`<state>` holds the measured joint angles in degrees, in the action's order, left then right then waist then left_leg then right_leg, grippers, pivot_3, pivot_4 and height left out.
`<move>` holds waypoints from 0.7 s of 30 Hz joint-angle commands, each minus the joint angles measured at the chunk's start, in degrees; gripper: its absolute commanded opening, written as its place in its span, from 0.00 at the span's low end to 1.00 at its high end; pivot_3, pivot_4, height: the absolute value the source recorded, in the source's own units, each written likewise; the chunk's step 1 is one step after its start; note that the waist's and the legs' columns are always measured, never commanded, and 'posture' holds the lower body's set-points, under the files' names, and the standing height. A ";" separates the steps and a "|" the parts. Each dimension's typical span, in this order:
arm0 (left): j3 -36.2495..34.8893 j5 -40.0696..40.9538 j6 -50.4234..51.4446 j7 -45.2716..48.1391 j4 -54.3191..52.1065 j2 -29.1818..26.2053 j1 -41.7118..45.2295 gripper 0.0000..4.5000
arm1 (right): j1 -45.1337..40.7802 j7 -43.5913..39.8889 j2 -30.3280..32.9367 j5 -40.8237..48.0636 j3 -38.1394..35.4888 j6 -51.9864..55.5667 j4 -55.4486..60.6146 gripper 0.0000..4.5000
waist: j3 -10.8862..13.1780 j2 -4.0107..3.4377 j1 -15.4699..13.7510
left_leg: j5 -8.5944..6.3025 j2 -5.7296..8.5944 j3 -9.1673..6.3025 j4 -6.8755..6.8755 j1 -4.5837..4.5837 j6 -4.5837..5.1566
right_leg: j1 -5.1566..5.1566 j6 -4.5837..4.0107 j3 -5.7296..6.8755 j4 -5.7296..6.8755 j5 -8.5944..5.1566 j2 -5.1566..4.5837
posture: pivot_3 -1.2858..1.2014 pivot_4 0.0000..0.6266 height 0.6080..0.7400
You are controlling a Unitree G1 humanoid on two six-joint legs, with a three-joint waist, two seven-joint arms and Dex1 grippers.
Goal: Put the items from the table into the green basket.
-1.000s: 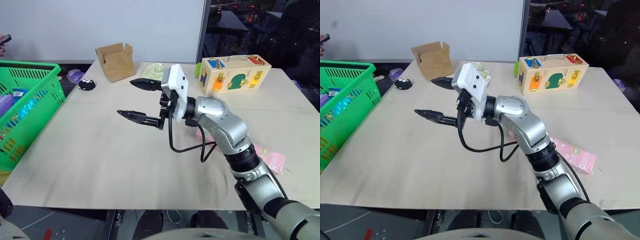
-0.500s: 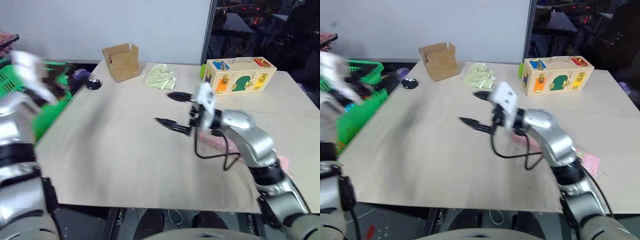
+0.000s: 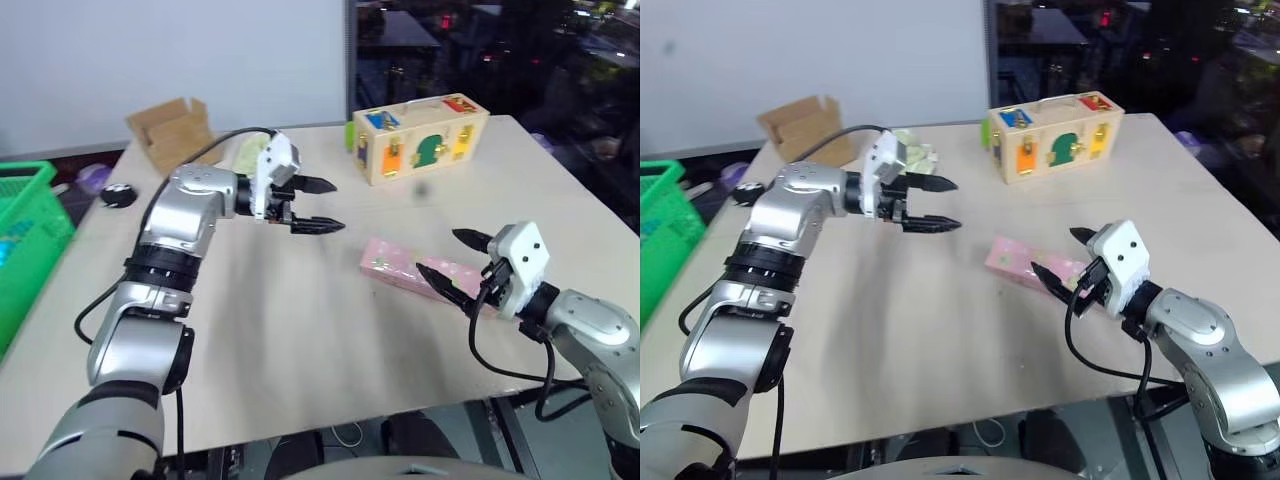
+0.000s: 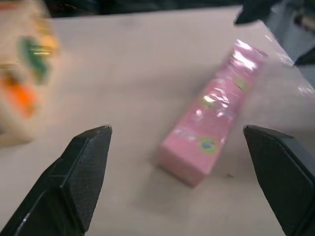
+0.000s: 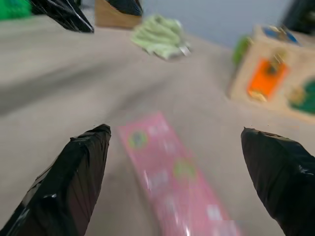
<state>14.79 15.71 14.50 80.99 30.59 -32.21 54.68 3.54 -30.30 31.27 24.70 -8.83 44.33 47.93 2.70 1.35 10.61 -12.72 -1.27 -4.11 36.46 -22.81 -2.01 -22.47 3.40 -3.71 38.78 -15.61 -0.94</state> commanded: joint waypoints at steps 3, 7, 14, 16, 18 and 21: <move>4.67 -6.82 -14.01 5.02 9.63 7.82 6.94 0.99 | 11.60 2.58 1.68 1.68 -7.73 2.64 11.19 1.00 | 0.21 -0.19 3.78 | -0.12 0.04 0.12 0.02 -0.01 0.20 | 0.07 0.13 -0.24 -0.14 -0.09 0.00 | 0.34 0.09 1.00; 6.89 -9.87 -14.78 7.07 11.19 11.54 8.47 0.99 | 18.61 6.09 2.78 3.01 -8.44 -1.31 12.07 1.00 | 0.48 -0.23 9.15 | -0.27 0.02 0.40 0.02 0.03 0.44 | 0.07 0.28 -0.50 -0.25 -0.17 -0.01 | 0.31 0.10 1.00; 15.90 -24.62 -15.39 0.83 15.10 14.52 12.39 0.99 | 27.58 13.02 4.49 2.29 -4.67 -9.11 12.07 1.00 | 1.23 0.24 18.58 | -0.33 0.04 0.66 -0.02 0.10 0.53 | 0.11 0.47 -0.87 -0.28 -0.27 -0.01 | 0.28 0.13 1.00; 17.33 -27.44 -15.25 -1.04 16.78 15.46 13.24 0.99 | 28.41 14.49 4.95 2.79 -4.16 -10.56 12.07 1.00 | 1.51 0.50 20.99 | -0.36 0.04 0.72 -0.02 0.17 0.57 | 0.25 0.49 -0.94 -0.35 -0.28 -0.02 | 0.27 0.13 1.00; 18.27 -30.07 -14.92 -3.74 18.37 16.51 14.22 0.99 | 29.08 15.77 5.72 3.24 -3.58 -11.82 12.07 1.00 | 1.81 0.72 22.77 | -0.38 0.02 0.75 -0.07 0.20 0.59 | 0.43 0.50 -0.96 -0.46 -0.28 -0.04 | 0.27 0.14 1.00; 18.20 -31.75 -13.81 -4.44 19.26 17.16 15.00 0.99 | 29.73 17.45 7.12 4.00 -2.75 -13.32 12.07 1.00 | 2.00 0.80 24.69 | -0.39 0.01 0.75 -0.10 0.23 0.59 | 0.58 0.51 -0.97 -0.57 -0.27 -0.05 | 0.27 0.14 1.00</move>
<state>33.49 -14.87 -0.21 77.38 49.90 -15.15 67.77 33.30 -14.26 37.55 27.86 -11.59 33.16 57.76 4.70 2.16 35.30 -13.12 -1.27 -3.37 36.31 -22.51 -1.40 -21.78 3.92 -4.66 38.10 -15.88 -1.00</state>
